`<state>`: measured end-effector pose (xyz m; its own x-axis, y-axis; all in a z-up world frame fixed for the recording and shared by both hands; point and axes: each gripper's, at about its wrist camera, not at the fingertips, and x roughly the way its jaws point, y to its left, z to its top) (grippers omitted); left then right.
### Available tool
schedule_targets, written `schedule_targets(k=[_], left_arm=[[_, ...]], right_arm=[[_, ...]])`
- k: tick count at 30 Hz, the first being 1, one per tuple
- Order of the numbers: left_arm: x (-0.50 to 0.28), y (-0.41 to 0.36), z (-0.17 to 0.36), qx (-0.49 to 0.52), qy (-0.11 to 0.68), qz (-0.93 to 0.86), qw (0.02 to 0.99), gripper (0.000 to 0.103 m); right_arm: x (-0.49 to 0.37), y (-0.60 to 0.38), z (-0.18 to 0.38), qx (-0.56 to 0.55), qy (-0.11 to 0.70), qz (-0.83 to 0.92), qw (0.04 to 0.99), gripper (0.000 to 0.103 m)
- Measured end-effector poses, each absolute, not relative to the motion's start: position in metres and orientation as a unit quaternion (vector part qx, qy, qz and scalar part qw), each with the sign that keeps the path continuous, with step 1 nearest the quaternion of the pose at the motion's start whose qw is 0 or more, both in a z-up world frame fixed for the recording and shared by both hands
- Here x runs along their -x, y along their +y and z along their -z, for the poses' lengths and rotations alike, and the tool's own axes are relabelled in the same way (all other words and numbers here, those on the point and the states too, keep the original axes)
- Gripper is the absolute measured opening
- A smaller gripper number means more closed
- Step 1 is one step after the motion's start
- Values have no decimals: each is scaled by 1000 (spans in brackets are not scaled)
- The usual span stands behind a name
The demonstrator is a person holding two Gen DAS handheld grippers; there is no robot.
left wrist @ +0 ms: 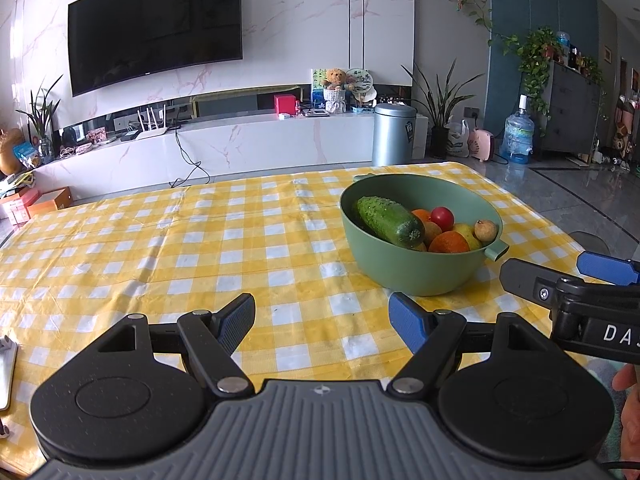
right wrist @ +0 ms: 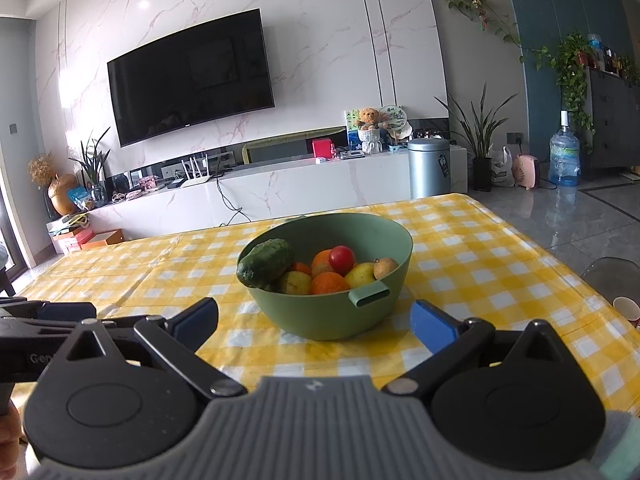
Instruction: Organize fruits
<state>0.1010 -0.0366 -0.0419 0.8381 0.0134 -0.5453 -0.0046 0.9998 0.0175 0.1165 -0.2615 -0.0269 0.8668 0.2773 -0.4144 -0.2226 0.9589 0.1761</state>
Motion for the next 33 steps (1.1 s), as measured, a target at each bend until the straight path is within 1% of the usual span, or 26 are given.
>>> schedule_targets(k=[33], left_arm=[[-98,-35,40,-4,284,-7,959,89]], right_arm=[[-117,-261,26,-60,224,-129,964,99]])
